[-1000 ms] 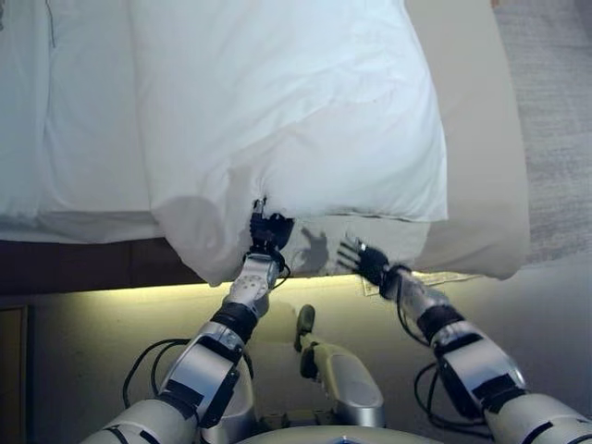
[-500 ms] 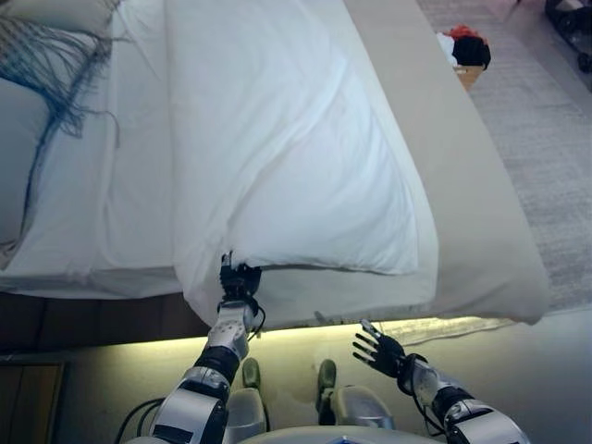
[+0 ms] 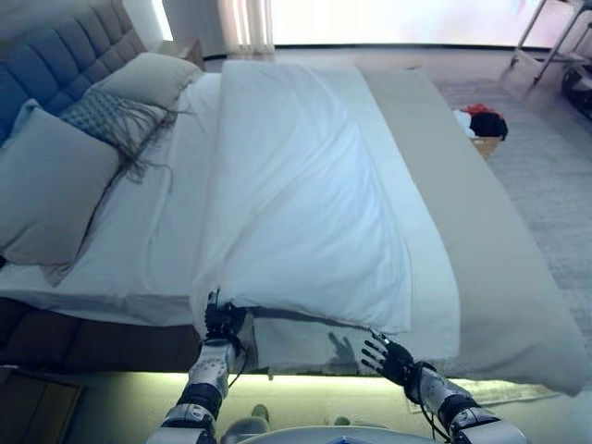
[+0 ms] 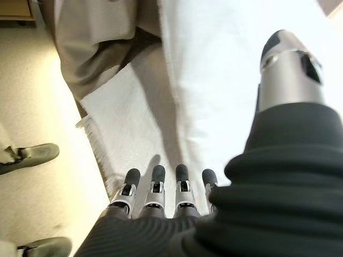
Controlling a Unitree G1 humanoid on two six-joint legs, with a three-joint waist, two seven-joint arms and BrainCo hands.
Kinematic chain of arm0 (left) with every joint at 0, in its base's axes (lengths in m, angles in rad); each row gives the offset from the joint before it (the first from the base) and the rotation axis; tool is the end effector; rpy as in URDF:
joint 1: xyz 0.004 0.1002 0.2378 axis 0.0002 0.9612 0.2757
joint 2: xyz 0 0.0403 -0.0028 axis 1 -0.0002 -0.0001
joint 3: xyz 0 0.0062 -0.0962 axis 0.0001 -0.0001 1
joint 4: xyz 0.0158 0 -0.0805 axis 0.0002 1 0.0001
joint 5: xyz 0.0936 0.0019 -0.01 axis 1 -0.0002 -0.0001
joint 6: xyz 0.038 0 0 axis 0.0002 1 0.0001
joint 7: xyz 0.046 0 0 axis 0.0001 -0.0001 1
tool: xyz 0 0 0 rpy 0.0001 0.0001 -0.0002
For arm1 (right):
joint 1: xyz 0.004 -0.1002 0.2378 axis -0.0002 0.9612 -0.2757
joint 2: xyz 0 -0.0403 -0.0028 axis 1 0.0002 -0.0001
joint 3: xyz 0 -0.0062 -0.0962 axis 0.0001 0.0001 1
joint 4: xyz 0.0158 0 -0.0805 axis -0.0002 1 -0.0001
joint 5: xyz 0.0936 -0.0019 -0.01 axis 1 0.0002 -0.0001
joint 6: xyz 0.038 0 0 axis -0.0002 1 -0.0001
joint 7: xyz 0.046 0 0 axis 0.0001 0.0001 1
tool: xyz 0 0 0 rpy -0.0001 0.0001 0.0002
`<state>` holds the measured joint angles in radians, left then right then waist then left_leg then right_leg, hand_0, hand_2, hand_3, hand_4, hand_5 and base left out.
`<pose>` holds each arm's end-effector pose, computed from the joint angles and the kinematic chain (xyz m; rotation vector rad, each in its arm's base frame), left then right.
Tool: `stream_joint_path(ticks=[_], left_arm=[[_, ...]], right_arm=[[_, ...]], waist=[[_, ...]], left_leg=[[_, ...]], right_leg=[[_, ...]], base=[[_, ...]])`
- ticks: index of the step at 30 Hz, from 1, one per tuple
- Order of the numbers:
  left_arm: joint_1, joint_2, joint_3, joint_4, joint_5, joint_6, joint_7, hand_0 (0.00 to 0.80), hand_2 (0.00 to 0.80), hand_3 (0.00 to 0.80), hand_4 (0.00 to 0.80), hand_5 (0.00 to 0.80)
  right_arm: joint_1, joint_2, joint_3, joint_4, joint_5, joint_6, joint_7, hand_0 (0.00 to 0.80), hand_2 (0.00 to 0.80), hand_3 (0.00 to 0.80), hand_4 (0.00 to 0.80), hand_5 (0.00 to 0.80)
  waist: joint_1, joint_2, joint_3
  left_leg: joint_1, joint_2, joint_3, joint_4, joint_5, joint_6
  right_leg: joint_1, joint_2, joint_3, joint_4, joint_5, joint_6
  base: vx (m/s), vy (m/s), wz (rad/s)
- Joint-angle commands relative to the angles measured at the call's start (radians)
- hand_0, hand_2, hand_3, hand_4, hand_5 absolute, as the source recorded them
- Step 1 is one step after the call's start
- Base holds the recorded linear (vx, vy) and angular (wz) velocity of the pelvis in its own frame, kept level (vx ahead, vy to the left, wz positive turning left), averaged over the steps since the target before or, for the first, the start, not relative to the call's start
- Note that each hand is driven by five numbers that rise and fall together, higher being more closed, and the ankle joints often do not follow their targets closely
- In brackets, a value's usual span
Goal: Make the bed neatly
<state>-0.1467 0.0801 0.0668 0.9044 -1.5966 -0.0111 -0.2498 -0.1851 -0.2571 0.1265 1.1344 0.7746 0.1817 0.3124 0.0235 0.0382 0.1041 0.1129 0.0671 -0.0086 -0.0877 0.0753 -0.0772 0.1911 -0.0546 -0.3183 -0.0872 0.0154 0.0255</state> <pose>0.1687 0.1770 -0.0652 -1.4890 0.3358 0.4560 0.1435 -0.2154 -0.0801 0.5900 0.9750 -0.0668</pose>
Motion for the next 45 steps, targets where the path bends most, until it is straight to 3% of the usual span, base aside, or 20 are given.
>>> stream_joint_path(ticks=[1,11,16,22,27,33,45], left_arm=[[0.013,0.151,0.117,0.043,0.047,-0.022,-0.076,0.800,0.800,0.800,0.800,0.800],[0.130,0.322,0.351,0.236,0.201,0.042,-0.005,0.800,0.800,0.800,0.800,0.800],[0.181,0.417,0.484,0.327,0.259,0.078,-0.028,0.800,0.800,0.800,0.800,0.800],[0.226,0.511,0.592,0.409,0.297,0.100,-0.051,0.800,0.800,0.800,0.800,0.800],[0.238,0.530,0.614,0.415,0.295,0.106,-0.052,0.800,0.800,0.800,0.800,0.800],[0.253,0.496,0.627,0.416,0.249,0.092,-0.024,0.800,0.800,0.800,0.800,0.800],[0.220,0.350,0.497,0.403,0.263,0.084,0.010,0.800,0.800,0.800,0.800,0.800]], right_arm=[[-0.006,-0.014,-0.056,0.070,-0.023,-0.018,0.021,0.000,0.000,0.000,0.000,0.000],[0.006,-0.060,-0.112,0.126,-0.040,-0.011,0.020,0.000,0.000,0.000,0.000,0.000],[0.008,-0.075,-0.120,0.139,-0.034,-0.021,0.012,0.000,0.000,0.000,0.000,0.000],[0.000,-0.094,-0.125,0.155,-0.023,-0.025,0.017,0.000,0.000,0.000,0.000,0.000],[0.001,-0.103,-0.122,0.154,-0.010,-0.028,0.016,0.000,0.000,0.000,0.000,0.000],[0.005,-0.095,-0.123,0.149,-0.011,-0.040,0.017,0.000,0.000,0.000,0.000,0.000],[0.007,-0.093,-0.138,0.143,-0.011,-0.055,0.032,0.000,0.000,0.000,0.000,0.000]], waist=[[0.106,-0.023,-0.030],[0.153,0.015,-0.041],[0.178,0.025,-0.033],[0.206,0.030,-0.025],[0.223,0.028,-0.019],[0.238,0.019,-0.003],[0.248,-0.017,0.032]], left_leg=[[0.006,-0.031,-0.017,0.014,-0.019,0.001],[-0.009,-0.055,-0.059,0.010,-0.010,0.001],[-0.023,-0.062,-0.077,0.012,-0.005,0.002],[-0.039,-0.067,-0.098,0.013,0.000,0.001],[-0.048,-0.070,-0.116,0.015,0.003,0.001],[-0.057,-0.069,-0.131,0.020,0.001,0.002],[-0.071,-0.065,-0.138,0.032,-0.005,0.010]], right_leg=[[-0.007,-0.086,-0.001,0.098,-0.012,0.065],[0.002,-0.100,-0.044,0.093,-0.027,0.064],[-0.001,-0.106,-0.063,0.097,-0.036,0.063],[-0.005,-0.110,-0.089,0.102,-0.045,0.064],[-0.007,-0.112,-0.107,0.107,-0.049,0.065],[-0.014,-0.110,-0.118,0.117,-0.056,0.060],[-0.024,-0.100,-0.124,0.122,-0.057,0.054]], base=[[0.035,0.059,0.02],[0.029,0.077,0.08],[0.002,0.061,0.02],[-0.010,0.040,0.06],[-0.002,0.029,0.05],[-0.002,0.024,0.08],[-0.018,0.009,0.08]])
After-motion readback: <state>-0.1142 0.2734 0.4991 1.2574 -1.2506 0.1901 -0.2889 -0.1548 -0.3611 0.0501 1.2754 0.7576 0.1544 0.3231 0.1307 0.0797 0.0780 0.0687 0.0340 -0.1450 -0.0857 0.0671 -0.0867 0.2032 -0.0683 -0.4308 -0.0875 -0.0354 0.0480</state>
